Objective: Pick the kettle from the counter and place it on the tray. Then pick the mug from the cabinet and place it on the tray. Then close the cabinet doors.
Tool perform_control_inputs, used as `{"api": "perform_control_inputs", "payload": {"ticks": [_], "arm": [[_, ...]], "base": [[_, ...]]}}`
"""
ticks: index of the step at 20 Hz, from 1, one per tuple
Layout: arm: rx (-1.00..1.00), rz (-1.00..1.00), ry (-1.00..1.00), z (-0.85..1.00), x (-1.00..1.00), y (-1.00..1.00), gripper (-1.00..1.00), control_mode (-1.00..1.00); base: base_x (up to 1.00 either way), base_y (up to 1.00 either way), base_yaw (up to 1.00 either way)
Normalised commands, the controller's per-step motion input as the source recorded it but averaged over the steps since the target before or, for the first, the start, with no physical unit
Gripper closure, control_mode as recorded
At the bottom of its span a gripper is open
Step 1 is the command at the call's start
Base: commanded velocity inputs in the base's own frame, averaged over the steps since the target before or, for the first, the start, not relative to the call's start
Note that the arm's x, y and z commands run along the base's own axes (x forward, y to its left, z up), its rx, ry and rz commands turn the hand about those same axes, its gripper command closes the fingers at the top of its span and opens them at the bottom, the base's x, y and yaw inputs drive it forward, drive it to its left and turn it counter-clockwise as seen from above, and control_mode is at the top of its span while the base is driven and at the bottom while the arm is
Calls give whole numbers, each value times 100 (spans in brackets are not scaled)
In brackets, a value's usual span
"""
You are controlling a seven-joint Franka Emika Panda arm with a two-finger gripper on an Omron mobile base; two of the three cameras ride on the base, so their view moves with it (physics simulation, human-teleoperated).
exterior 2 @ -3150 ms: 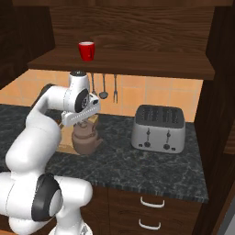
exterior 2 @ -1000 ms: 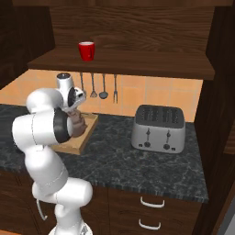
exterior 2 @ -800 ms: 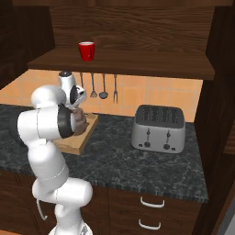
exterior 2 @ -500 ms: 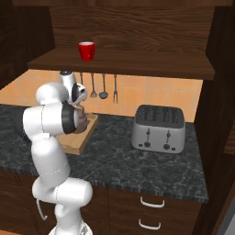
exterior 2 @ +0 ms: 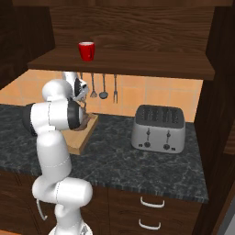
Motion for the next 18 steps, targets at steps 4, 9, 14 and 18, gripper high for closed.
{"api": "perform_control_inputs", "payload": {"ticks": [4, 9, 14, 18], "arm": [[0, 0, -10, -2, -23, 4, 100, -100], [0, 0, -5, -4, -4, 10, 100, -100], [0, 0, 0, -31, -11, 25, -100, -100], [0, 0, 0, -31, -30, 11, -100, -100]], "base": [[0, 0, 0], [0, 0, 0], [0, 0, 0], [0, 0, 0]]}}
